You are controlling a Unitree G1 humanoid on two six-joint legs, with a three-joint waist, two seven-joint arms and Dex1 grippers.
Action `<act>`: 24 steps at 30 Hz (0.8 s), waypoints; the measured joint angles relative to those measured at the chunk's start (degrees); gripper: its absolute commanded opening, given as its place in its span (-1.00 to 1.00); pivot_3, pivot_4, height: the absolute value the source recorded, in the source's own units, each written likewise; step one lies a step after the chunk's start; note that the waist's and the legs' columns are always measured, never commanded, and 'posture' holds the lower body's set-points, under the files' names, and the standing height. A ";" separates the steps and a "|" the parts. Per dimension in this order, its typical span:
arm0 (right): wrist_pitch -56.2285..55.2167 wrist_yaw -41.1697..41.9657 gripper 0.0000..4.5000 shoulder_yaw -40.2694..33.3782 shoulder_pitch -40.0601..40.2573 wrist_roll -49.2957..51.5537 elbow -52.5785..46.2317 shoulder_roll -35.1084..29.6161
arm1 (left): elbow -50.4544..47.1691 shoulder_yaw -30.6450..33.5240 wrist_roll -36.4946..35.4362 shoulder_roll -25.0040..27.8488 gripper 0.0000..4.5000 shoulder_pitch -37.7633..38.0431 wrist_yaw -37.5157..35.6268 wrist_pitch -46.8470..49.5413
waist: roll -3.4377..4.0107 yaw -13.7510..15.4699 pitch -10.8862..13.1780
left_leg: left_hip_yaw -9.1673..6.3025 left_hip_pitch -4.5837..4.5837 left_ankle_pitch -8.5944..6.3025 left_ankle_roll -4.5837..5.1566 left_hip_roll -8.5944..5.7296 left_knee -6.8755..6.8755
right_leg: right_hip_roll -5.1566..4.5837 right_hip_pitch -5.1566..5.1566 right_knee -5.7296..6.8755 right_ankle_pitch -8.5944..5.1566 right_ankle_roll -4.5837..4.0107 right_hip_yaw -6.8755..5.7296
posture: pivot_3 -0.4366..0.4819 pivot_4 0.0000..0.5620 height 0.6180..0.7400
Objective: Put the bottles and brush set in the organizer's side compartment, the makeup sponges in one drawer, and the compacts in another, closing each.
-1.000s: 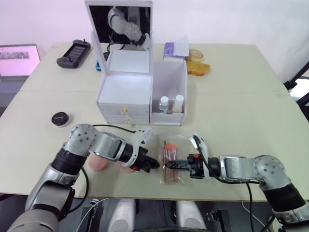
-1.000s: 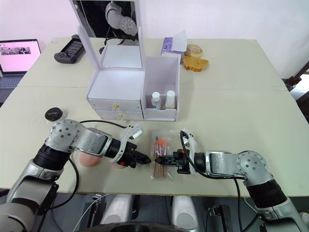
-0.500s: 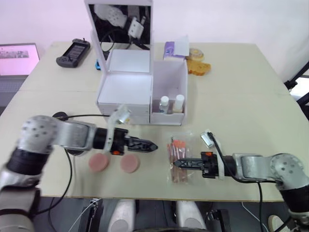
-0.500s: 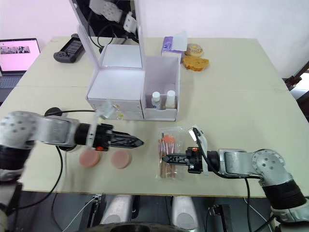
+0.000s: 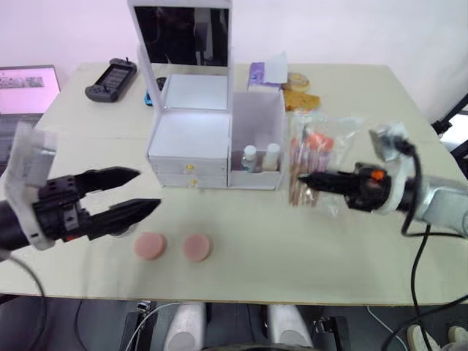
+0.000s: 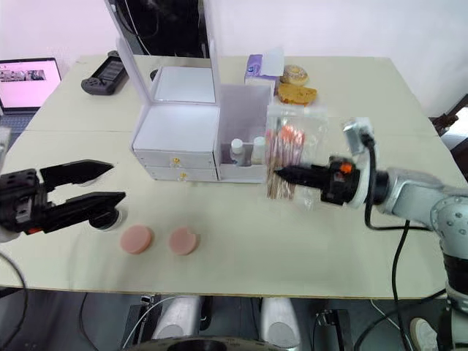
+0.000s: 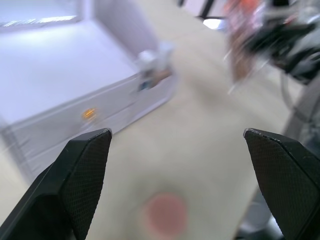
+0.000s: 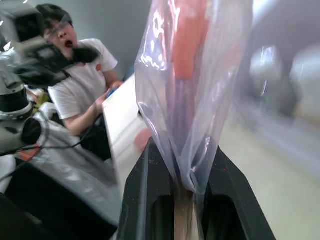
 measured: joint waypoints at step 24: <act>-52.94 35.35 -1.00 21.24 -52.49 -57.10 77.87 31.18 | -10.05 -1.18 3.38 -12.48 0.97 16.25 0.33 -19.50 | 0.03 -1.81 0.04 | 0.02 -0.02 0.07 -0.16 0.05 -0.17 | 0.05 -0.08 -0.06 0.22 0.14 -0.01 | -0.05 -0.47 1.00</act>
